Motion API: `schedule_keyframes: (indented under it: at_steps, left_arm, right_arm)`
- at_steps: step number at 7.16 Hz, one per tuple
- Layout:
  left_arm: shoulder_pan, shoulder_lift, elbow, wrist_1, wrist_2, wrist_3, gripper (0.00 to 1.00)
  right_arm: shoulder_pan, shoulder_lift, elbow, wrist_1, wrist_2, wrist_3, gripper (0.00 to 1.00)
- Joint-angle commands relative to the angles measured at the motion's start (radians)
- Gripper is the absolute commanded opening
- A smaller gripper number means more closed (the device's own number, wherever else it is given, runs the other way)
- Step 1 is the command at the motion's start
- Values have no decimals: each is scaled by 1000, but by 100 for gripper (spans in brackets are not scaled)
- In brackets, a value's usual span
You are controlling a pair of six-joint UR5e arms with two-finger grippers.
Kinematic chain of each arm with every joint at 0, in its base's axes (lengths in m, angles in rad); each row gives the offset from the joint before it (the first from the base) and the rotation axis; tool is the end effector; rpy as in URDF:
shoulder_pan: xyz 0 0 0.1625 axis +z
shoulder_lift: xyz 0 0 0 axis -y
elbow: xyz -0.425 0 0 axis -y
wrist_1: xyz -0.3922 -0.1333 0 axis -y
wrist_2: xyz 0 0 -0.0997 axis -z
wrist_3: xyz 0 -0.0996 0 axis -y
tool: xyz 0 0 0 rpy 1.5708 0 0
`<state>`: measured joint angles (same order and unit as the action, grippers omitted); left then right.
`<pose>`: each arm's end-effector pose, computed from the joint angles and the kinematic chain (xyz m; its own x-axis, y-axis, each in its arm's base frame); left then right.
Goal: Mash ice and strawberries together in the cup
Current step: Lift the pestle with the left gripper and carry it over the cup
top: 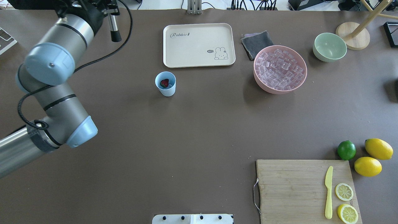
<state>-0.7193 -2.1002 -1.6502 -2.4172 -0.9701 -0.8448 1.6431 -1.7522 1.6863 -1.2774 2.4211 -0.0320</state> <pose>0.3486 -0.5574 0.2155 0.7061 0.1096 -0.6996 0.6647 0.2379 0.7082 0.0891 -0.4213 0.6479 0.6722 -0.1524 0.7245 -0.0489 0.9673 0.2488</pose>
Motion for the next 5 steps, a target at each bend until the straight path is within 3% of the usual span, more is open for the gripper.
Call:
schedule_keyframes:
  at_steps: [1, 3, 5]
  left_arm:
    - [101, -131, 82, 50, 112, -8, 20]
    - [296, -200, 165, 56, 339, -16, 20]
    - [333, -141, 174, -12, 343, -14, 20]
  right_arm:
    - [10, -36, 4, 4, -13, 0, 99]
    - [12, -87, 18, -2, -20, 0, 99]
    - [29, -104, 15, 1, -20, 0, 99]
